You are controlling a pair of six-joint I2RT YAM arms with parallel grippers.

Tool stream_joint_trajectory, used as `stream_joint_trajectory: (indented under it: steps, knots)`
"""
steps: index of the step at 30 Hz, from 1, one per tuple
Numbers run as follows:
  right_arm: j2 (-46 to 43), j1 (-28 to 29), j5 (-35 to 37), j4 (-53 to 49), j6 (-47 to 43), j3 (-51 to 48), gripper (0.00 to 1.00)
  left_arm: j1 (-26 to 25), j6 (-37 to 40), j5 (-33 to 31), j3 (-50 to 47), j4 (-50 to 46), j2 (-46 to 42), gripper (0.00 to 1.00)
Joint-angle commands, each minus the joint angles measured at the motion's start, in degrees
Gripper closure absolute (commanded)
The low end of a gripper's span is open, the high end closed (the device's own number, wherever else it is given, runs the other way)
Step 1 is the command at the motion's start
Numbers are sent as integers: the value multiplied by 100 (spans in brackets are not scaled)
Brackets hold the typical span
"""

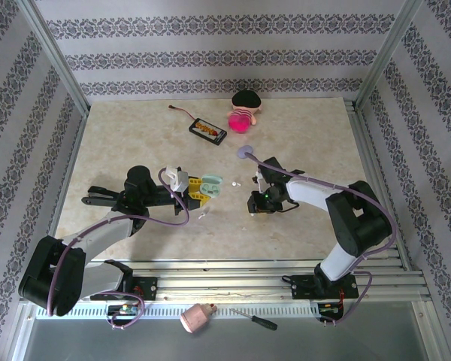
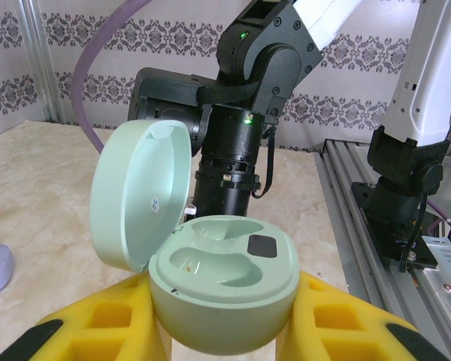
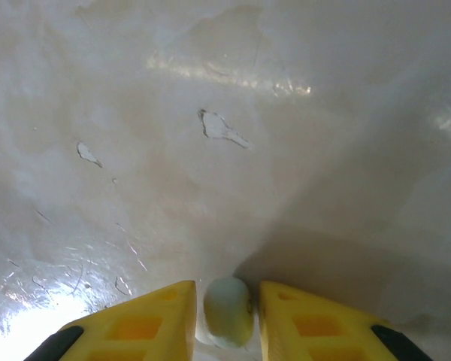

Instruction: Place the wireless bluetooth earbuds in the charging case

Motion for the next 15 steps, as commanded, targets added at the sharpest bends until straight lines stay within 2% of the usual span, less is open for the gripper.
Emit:
stream_joint_trajectory:
  steps: [1, 5, 15]
  knots:
    - [98, -66, -195, 206, 72, -31, 71, 58, 64, 69, -42, 26, -46, 72]
    - [110, -153, -457, 522, 259, -139, 69, 60, 63, 69, -47, 26, -57, 72]
    - [33, -202, -867, 855, 478, -325, 72, 63, 46, 65, -35, 40, -35, 72]
